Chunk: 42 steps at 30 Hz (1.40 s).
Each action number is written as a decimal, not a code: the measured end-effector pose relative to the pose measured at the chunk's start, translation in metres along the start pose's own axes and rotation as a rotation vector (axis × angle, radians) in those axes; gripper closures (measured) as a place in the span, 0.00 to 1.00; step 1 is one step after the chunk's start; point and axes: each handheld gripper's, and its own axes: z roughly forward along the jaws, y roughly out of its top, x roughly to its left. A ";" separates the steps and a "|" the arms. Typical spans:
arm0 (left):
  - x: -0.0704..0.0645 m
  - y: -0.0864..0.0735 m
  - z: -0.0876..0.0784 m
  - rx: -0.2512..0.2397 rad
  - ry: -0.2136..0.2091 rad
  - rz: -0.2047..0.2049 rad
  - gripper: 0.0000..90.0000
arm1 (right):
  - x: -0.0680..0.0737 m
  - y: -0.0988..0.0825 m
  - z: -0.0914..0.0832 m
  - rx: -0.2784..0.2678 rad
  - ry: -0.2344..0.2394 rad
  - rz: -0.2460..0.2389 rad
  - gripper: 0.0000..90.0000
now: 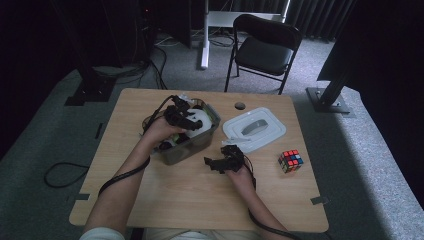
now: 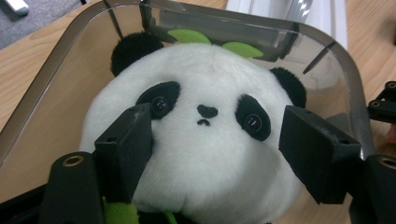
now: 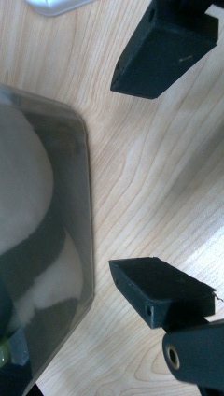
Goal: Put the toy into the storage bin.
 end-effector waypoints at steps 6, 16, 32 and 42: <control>0.001 -0.005 -0.007 -0.011 0.037 0.033 0.28 | -0.002 0.002 -0.003 -0.009 -0.009 0.006 0.14; 0.016 -0.011 -0.034 -0.060 -0.017 -0.002 0.17 | -0.003 0.001 -0.004 -0.009 -0.015 0.006 0.14; 0.049 -0.028 -0.068 -0.164 0.009 -0.014 0.01 | -0.005 -0.001 -0.004 -0.010 -0.026 0.010 0.14; 0.093 -0.055 -0.067 -0.263 0.130 -0.110 0.04 | -0.006 -0.003 -0.004 -0.004 -0.024 0.014 0.14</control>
